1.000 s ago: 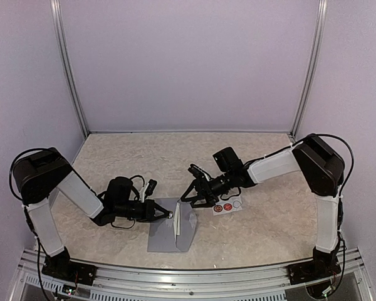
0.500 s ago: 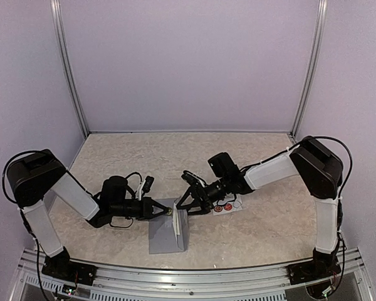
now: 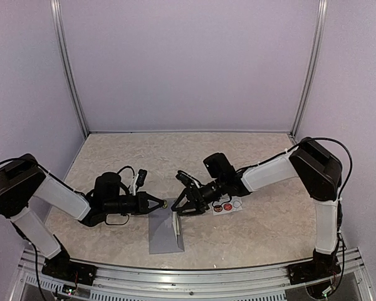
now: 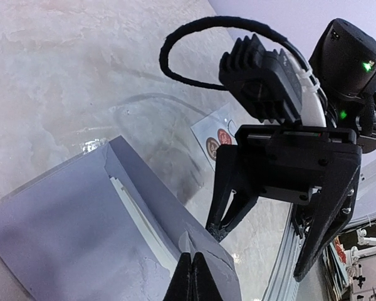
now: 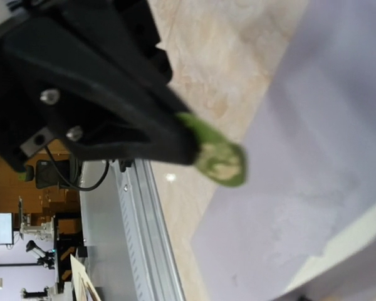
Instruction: Place the letter into the envelope and seal it
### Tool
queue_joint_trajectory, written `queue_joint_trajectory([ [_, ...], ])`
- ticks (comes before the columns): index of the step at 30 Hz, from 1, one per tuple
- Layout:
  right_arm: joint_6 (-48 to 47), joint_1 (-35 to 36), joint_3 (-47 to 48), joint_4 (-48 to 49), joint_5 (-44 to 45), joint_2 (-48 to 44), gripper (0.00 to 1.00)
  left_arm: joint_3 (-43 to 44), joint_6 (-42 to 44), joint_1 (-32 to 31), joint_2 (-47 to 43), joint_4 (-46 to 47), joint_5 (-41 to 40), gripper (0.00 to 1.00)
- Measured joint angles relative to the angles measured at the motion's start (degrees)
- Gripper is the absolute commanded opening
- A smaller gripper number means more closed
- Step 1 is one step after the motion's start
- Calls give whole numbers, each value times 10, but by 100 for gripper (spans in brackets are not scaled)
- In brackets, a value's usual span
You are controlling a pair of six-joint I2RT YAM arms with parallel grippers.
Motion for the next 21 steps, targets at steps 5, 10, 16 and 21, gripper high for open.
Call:
queue_joint_trajectory([
  [5, -2, 10, 15, 0, 5, 0, 61, -5, 0, 0, -25, -22, -14, 0],
  [10, -5, 16, 36, -1, 13, 14, 60, -6, 0, 0, -40, -28, -19, 0],
  [16, -8, 24, 47, -2, 16, 48, 61, -11, 0, 0, -56, -47, -20, 0],
  [21, -8, 30, 53, -3, 16, 68, 61, -14, -1, 0, -64, -53, -19, 0],
])
